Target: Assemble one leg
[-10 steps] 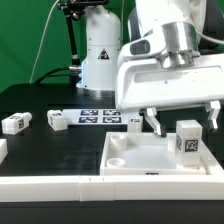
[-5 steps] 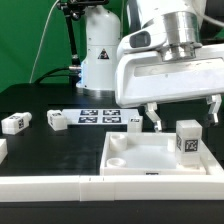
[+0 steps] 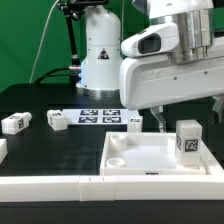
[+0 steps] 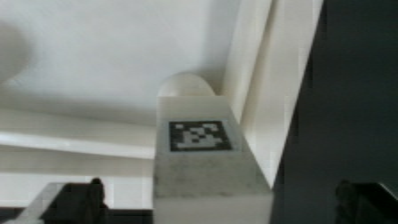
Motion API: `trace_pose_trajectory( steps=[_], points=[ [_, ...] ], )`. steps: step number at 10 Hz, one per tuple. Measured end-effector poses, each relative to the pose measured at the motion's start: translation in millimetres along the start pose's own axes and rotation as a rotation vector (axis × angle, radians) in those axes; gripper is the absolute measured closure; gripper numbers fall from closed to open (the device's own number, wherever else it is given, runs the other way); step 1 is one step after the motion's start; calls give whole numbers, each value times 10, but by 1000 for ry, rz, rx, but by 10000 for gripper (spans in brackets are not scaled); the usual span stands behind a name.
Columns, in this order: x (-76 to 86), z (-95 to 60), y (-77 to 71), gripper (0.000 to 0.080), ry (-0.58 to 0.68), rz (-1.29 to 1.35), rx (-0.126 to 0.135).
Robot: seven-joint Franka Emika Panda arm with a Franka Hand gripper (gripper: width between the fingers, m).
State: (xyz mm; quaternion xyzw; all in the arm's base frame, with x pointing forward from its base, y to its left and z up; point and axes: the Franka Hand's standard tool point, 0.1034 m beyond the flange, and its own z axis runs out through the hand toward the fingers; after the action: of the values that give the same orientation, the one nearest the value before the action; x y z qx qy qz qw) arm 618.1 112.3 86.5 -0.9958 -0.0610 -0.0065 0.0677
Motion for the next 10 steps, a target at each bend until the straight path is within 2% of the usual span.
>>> trace_pose_trajectory(
  steps=[1, 4, 6, 7, 10],
  points=[
    [55, -17, 1, 151, 14, 1, 0],
    [46, 5, -2, 151, 15, 7, 0],
    [52, 87, -18, 151, 6, 76, -15],
    [83, 97, -5, 151, 14, 52, -36],
    [77, 103, 79, 151, 7, 27, -39]
  ],
)
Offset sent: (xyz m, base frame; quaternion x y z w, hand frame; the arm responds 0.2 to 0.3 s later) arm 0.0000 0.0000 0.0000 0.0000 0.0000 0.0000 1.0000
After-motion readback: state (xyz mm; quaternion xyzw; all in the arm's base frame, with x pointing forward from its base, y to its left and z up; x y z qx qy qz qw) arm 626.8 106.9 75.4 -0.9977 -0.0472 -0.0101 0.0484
